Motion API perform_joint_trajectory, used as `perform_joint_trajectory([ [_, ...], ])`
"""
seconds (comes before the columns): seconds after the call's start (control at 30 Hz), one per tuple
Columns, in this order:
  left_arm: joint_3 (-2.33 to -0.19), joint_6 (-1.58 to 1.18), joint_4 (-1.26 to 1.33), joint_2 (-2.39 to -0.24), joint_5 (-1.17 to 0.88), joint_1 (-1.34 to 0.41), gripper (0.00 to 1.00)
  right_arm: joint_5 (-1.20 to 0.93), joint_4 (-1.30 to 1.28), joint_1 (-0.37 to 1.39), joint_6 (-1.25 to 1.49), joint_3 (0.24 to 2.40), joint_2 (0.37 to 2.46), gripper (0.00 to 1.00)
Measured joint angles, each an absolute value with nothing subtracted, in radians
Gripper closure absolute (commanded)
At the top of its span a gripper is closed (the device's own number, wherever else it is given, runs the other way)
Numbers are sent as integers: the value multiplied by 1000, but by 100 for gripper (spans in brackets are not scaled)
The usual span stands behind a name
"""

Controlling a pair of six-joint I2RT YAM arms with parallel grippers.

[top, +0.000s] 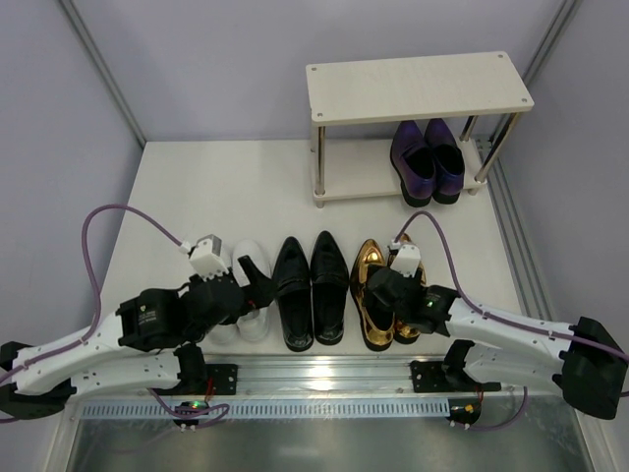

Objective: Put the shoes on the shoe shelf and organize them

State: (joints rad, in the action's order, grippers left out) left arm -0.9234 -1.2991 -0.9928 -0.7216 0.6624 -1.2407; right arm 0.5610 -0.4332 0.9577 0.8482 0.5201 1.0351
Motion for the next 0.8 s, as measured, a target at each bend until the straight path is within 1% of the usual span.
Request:
perform_joint_trajectory([
  [0.13, -923, -1301, -1007, -718, 671, -1241, 1, 560, -494, 962, 833, 551, 988, 14],
  [0.3, -923, -1301, -1015, -711, 680, -1241, 0, 551, -611, 962, 830, 655, 1022, 10],
  [0.53, -907, -1308, -1021, -671, 683, -1240, 1, 517, -727, 962, 850, 681, 1079, 10],
  [0.8, -901, -1328, -1040, -641, 688, -1240, 0, 513, -801, 963, 861, 660, 933, 11],
])
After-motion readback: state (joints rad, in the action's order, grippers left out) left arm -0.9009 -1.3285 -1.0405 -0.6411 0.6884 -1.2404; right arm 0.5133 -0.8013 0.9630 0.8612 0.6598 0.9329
